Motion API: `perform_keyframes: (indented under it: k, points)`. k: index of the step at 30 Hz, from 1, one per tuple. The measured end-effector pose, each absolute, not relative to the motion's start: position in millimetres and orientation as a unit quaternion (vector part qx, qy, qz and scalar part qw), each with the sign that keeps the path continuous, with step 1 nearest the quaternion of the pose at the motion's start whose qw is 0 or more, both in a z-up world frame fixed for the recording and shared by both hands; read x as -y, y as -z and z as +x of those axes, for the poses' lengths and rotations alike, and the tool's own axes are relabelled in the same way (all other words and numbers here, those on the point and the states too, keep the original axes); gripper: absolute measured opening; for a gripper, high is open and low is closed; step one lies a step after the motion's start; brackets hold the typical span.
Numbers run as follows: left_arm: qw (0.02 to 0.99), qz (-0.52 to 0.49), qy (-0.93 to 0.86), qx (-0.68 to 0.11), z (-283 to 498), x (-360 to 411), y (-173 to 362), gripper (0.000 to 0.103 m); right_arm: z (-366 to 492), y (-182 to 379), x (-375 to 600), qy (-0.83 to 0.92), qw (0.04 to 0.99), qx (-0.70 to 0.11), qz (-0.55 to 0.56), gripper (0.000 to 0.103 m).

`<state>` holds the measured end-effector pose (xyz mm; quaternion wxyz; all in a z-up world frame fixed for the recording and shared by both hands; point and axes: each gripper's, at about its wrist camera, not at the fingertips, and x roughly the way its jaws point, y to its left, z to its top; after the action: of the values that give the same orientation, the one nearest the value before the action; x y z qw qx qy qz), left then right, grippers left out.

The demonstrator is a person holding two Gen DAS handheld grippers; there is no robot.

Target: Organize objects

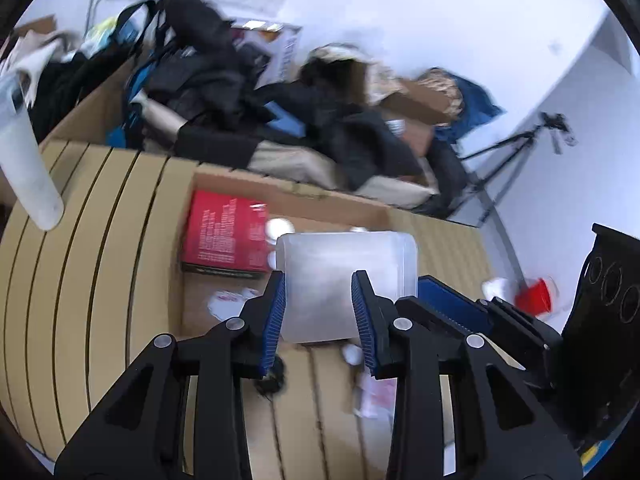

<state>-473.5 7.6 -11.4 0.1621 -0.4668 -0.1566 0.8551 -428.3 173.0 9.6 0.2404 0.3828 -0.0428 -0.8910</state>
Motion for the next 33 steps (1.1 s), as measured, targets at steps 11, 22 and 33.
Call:
perform_keyframes:
  k: [11, 22, 33]
  points:
    - [0.074, -0.55, -0.822, 0.127, -517.9, 22.3, 131.3, 0.03, -496.5, 120.9, -134.8, 0.815, 0.258, 0.092, 0.511, 0.031]
    - [0.039, -0.462, -0.886, 0.029, -457.8, 23.7, 9.9, 0.095, -455.4, 28.9, -179.8, 0.879, 0.187, -0.019, 0.438, 0.098]
    - [0.047, -0.414, -0.909, 0.004, -349.3, 16.9, -90.4, 0.103, -356.2, -76.5, -275.2, 0.908, 0.108, -0.021, 0.404, 0.098]
